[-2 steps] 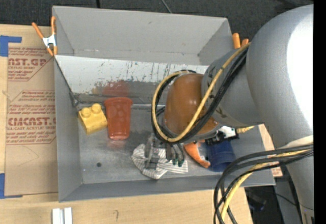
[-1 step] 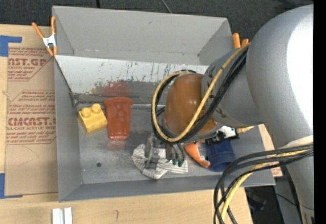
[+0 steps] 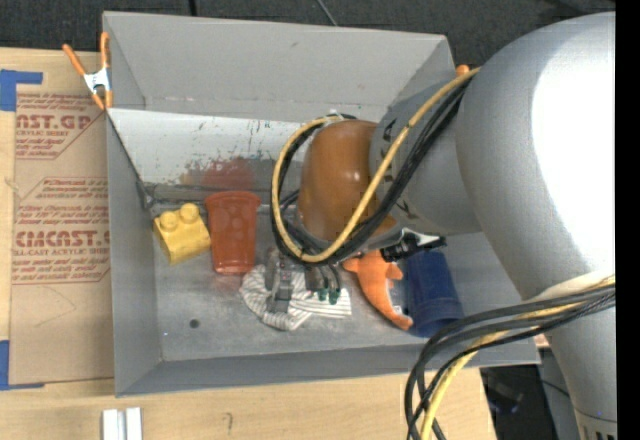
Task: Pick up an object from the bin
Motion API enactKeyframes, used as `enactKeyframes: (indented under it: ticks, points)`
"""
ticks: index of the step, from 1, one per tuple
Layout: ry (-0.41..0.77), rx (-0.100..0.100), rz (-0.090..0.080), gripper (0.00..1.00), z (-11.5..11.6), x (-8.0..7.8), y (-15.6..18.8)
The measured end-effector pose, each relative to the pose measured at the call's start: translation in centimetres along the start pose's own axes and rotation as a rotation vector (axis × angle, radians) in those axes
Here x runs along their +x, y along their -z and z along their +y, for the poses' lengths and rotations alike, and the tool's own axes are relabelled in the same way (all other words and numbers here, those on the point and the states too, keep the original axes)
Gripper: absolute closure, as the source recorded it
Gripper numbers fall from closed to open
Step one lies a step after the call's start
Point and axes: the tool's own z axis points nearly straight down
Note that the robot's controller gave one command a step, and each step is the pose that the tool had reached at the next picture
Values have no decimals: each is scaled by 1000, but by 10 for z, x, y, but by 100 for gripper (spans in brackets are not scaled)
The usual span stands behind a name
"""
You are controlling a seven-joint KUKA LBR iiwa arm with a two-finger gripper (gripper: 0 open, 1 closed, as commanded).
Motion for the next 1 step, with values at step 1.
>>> enactKeyframes:
  ticks: [1]
  points:
    - [-8, 0, 3, 100, -36, 27, 199]
